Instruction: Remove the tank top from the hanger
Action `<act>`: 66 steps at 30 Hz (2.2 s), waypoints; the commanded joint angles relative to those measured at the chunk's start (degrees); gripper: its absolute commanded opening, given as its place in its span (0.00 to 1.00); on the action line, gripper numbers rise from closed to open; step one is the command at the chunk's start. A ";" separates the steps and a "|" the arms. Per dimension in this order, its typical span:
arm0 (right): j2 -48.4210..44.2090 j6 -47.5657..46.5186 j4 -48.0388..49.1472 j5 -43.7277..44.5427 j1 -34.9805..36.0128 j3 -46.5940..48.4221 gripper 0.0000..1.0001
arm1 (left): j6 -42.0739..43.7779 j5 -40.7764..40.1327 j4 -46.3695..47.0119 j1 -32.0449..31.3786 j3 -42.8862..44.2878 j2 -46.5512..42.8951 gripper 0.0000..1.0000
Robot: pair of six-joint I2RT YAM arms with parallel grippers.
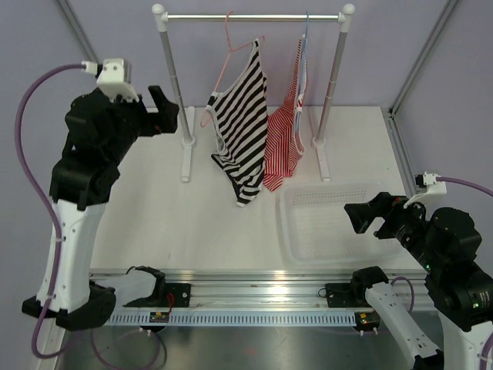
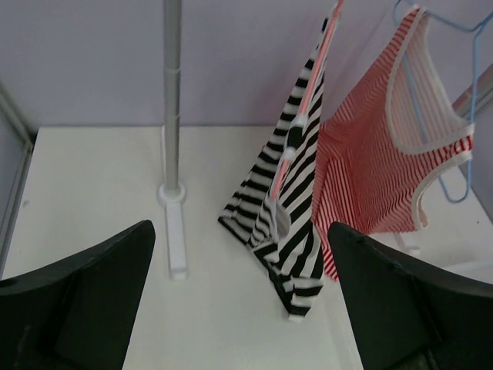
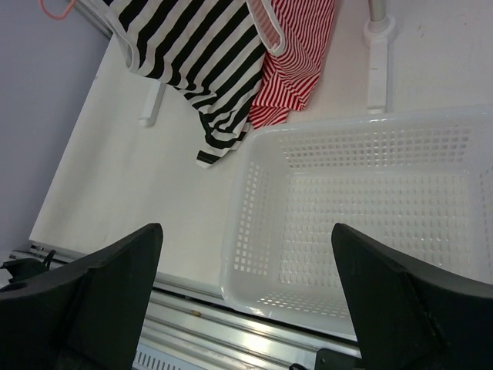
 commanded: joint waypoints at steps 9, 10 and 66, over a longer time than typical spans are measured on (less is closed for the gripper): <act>-2.58 1.67 -2.51 -5.59 0.26 3.87 0.99 | 5.44 16.08 13.07 -0.36 22.98 29.04 0.99; -2.58 1.59 -2.95 -5.69 0.35 3.96 0.99 | 5.53 16.09 13.09 -0.37 24.47 30.98 0.99; -2.59 0.01 0.56 -6.66 0.26 0.18 1.00 | 4.04 6.60 26.44 -5.99 4.99 19.15 0.00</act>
